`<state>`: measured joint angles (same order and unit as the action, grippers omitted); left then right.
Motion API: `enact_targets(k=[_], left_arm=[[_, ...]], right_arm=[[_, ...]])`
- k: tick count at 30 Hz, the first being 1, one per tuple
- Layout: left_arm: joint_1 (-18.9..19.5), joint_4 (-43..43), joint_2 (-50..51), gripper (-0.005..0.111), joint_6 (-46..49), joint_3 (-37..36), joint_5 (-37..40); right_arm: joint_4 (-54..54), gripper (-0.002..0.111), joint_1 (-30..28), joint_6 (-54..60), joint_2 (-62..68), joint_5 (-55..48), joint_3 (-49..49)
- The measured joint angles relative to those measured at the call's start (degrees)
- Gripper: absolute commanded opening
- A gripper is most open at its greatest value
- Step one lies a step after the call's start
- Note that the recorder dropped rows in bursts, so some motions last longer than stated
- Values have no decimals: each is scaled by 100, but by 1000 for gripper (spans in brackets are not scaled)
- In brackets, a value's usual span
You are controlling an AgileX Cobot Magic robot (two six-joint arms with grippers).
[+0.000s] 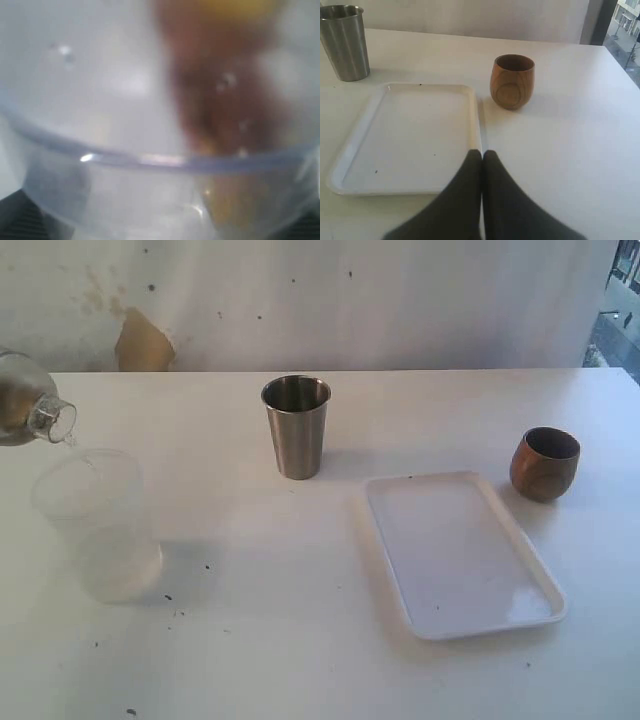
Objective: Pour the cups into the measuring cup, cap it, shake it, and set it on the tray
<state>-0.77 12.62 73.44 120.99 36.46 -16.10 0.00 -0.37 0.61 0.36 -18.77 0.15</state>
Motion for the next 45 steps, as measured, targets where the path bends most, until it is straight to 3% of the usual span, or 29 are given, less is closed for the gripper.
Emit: enact_targets(k=[31,45], left_arm=[[10,-2210,0,0,50,43,0],[10,-2362,0,0,50,43,-11]], right_arm=[[0,0,0,0,0,0,0],[0,0,0,-154,0,0,0]])
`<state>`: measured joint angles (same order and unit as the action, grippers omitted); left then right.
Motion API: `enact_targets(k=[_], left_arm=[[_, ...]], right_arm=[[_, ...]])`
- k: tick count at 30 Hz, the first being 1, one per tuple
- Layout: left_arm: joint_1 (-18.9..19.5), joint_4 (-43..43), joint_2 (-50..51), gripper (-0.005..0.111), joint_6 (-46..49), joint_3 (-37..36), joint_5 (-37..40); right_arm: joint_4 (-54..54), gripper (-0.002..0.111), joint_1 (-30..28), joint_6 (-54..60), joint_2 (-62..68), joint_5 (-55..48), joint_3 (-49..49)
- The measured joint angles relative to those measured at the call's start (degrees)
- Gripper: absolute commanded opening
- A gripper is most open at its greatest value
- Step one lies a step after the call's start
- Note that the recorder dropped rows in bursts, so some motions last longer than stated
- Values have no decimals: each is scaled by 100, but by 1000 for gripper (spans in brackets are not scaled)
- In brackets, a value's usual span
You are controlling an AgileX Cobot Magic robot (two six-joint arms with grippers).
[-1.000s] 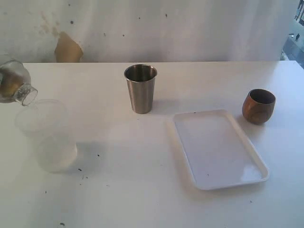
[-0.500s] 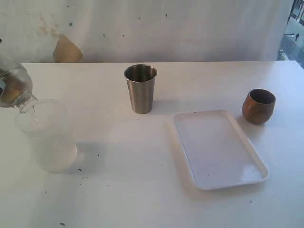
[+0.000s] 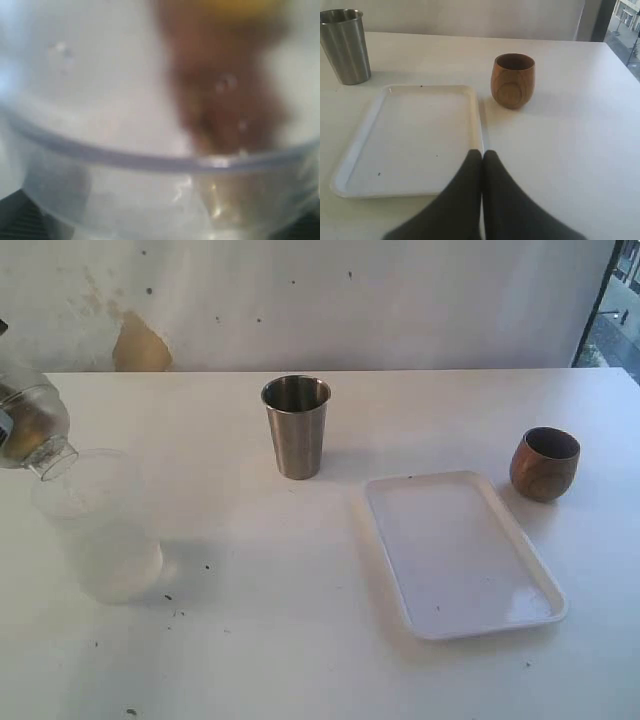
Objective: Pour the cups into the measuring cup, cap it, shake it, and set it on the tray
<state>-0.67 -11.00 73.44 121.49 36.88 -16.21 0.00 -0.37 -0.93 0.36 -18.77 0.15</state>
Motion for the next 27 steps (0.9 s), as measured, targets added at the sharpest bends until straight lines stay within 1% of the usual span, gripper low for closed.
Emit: enact_targets(k=[9,14,19,27], left_arm=[[0,-4,0,0,-12,14,-50],[0,-37,0,0,-12,167,-60],[0,-386,0,0,-37,217,-71],[0,-634,0,0,-62,217,-56]], right_arm=[[0,0,0,-12,0,0,0],[0,0,0,-12,0,0,0],[0,0,0,-12,0,0,0],[0,0,0,-12,0,0,0]])
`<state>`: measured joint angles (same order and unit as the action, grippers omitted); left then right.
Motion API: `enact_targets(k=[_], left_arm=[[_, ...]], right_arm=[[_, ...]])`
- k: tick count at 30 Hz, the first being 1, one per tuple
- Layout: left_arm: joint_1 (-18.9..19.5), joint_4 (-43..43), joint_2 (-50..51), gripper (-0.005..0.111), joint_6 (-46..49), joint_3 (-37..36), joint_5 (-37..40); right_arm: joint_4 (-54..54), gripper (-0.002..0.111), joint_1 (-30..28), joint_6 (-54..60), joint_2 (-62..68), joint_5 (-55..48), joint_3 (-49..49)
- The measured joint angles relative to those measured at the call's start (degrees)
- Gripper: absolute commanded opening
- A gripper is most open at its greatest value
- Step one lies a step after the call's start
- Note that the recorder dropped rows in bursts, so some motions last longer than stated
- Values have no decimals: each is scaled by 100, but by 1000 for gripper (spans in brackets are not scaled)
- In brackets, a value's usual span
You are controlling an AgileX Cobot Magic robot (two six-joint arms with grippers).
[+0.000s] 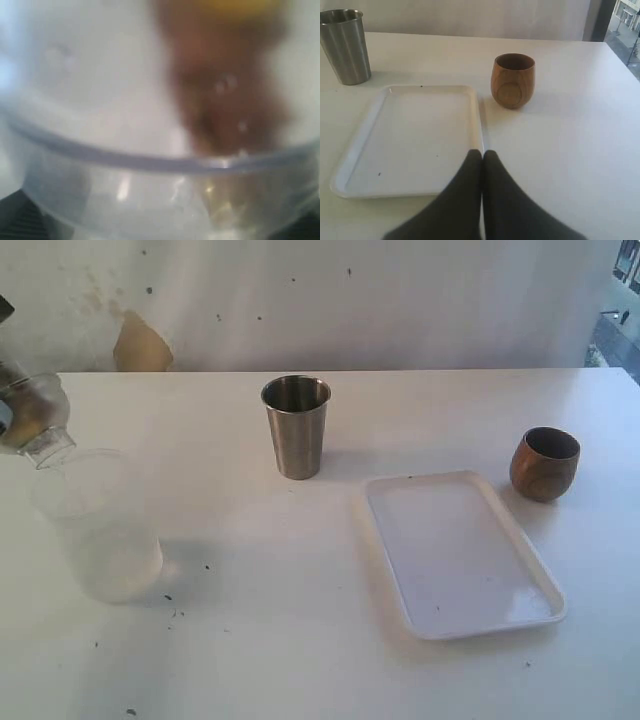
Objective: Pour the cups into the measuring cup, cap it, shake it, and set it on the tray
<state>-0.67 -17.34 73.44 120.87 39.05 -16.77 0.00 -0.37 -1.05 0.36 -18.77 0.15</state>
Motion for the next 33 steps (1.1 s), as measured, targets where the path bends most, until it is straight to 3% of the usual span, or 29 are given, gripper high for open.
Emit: enact_targets(k=[33], left_arm=[[0,-524,0,0,-9,0,-339]], right_arm=[[0,0,0,0,0,0,0]])
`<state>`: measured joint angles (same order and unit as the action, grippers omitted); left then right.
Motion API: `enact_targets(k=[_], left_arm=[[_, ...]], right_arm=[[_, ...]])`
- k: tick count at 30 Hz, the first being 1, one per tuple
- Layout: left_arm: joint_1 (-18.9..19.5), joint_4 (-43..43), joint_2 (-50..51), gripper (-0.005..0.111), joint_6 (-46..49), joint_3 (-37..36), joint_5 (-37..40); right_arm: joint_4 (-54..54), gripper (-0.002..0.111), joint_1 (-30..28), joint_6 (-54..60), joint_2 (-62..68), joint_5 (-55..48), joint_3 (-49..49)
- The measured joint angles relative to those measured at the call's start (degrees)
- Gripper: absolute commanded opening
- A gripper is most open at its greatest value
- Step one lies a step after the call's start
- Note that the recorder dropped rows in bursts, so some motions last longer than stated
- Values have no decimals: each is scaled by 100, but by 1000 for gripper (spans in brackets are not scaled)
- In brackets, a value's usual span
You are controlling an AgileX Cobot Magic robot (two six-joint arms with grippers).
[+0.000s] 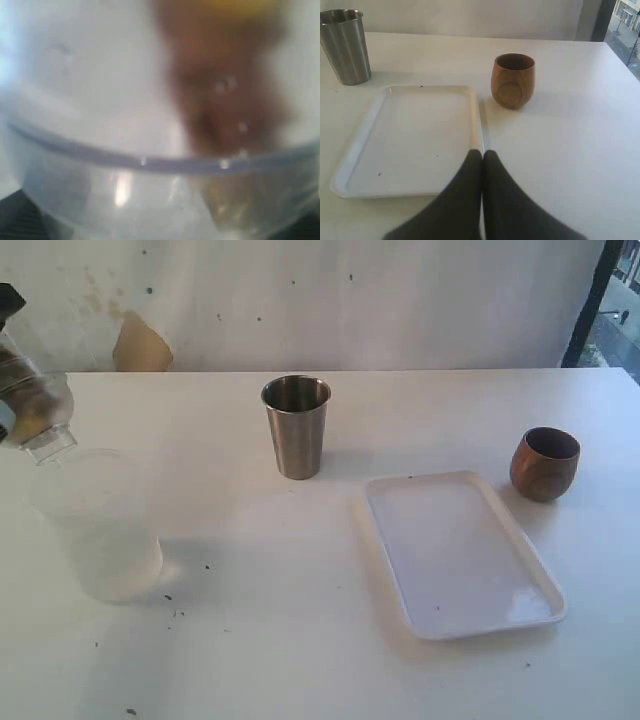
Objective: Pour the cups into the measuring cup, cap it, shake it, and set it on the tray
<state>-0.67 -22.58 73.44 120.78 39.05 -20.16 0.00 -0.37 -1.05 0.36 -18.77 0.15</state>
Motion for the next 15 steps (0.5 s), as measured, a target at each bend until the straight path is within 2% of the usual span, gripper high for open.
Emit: enact_targets(k=[15], left_arm=[[0,-19,0,0,-142,0,-23]], right_arm=[[0,0,0,0,0,0,0]])
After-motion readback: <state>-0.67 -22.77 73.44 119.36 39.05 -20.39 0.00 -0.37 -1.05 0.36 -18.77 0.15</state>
